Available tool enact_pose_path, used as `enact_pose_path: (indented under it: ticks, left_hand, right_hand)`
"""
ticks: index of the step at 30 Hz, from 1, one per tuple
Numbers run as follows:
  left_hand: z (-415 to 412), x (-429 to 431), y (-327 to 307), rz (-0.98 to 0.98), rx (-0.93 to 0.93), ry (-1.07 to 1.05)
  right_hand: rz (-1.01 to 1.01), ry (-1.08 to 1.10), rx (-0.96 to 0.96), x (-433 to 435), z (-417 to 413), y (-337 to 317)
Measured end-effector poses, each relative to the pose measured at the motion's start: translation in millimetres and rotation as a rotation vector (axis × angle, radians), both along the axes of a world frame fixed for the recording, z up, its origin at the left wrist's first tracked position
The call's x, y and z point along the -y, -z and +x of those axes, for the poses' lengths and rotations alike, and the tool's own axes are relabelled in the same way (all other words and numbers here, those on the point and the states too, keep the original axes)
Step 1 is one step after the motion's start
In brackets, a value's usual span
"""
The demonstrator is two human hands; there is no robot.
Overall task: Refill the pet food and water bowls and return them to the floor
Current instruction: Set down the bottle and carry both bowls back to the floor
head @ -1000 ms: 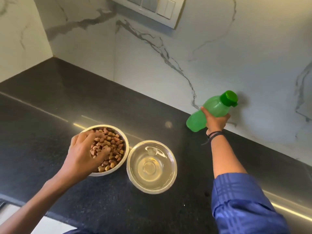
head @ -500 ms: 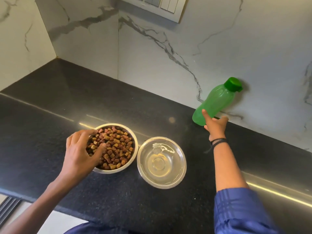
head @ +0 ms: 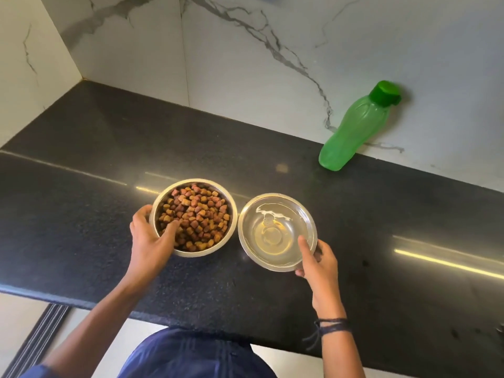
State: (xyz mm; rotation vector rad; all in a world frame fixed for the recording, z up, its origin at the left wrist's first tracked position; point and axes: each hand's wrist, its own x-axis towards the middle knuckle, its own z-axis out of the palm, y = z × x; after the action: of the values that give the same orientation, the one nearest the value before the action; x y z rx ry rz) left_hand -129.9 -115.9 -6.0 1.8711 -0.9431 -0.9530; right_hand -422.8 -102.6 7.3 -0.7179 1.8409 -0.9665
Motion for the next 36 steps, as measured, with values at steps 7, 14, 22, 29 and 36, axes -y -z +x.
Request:
enact_pose_path:
  ticks: [7, 14, 22, 29, 36]
  left_hand:
    - [10, -2, 7, 0.112, -0.25, 0.054]
    - [17, -4, 8, 0.132, -0.499, 0.085]
    - [19, -1, 9, 0.162, -0.686, 0.071]
    - [17, 2, 9, 0.183, -0.742, 0.054]
    - [15, -2, 8, 0.144, -0.797, 0.046]
  right_hand:
    - [0.087, -0.028, 0.213, -18, 25, 6]
    - [0.024, 0.004, 0.368, -20, 40, 10]
    - [0.027, 0.033, 0.416, -20, 43, 11]
    - [-0.034, 0.063, 0.45, -22, 47, 13]
    - [-0.071, 0.069, 0.462, -25, 48, 13]
